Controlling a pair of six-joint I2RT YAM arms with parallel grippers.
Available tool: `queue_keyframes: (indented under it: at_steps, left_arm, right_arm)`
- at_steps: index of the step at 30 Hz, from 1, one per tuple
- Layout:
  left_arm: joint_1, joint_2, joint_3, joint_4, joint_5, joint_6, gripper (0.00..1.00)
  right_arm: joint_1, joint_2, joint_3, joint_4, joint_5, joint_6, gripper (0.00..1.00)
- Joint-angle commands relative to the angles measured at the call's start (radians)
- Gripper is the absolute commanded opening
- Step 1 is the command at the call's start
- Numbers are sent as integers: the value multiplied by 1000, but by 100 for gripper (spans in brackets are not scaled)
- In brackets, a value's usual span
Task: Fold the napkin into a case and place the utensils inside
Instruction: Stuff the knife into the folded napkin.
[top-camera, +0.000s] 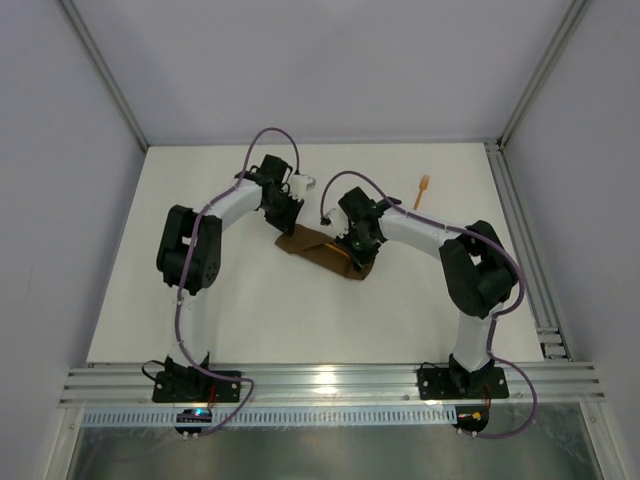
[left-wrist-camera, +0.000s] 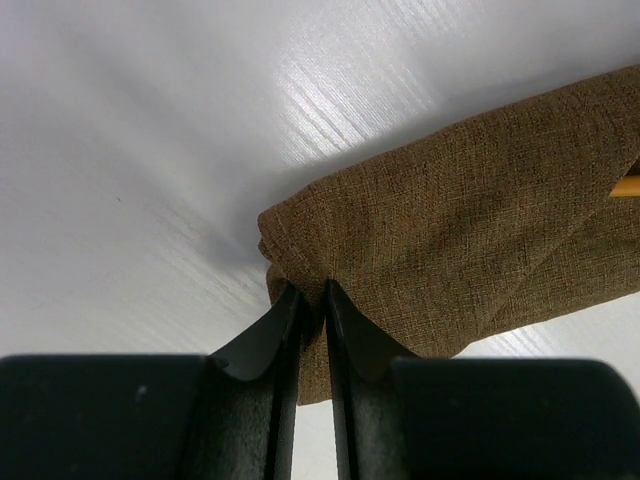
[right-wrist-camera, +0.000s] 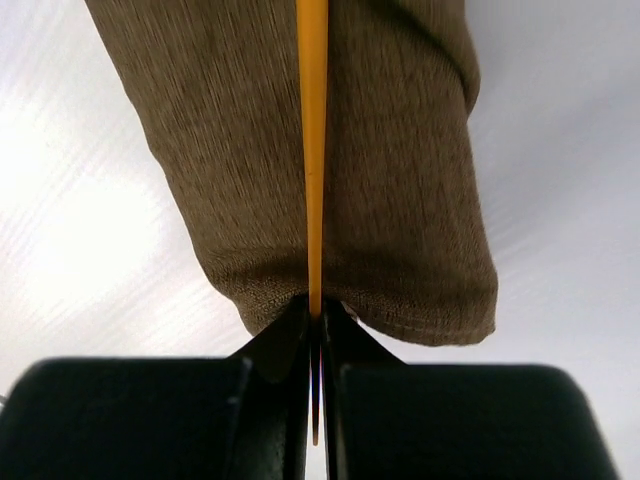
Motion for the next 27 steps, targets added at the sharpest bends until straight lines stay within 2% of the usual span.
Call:
queue_keyframes:
  at_steps: [1,6,9,12,13,14,20,23,27]
  left_arm:
    - [-9,-6,-4,26,31,12,16]
    - [-11,-12,-13,28,19,23,16]
    - [-11,-14,-15,29,19,26,16]
    - [-11,-12,-15,29,19,23,16]
    - [-11,-11,-16,31,19,25,16]
    - [-11,-12,-19,31,19,25,16]
    - [-11,-17,-32,35,14,25,16]
    - [-11,-23,-36,38,19,22,16]
    - [-11,-29,-36,40,24,17,20]
  right_arm:
    - [24,60,111,-45,19,-29,6]
    - [27,111,143,-51,14,-44,6]
    - [26,105,138,-42,16,-43,11]
    - [27,103,137,-33,55,-26,38]
    - [26,91,137,-33,72,-21,51]
    - [27,80,140,-35,103,-10,54]
    - [26,-88,111,-35,137,33,58]
    - [26,-201,39,-30,173,105,58]
    - [27,-317,-78,-30,189,287,57]
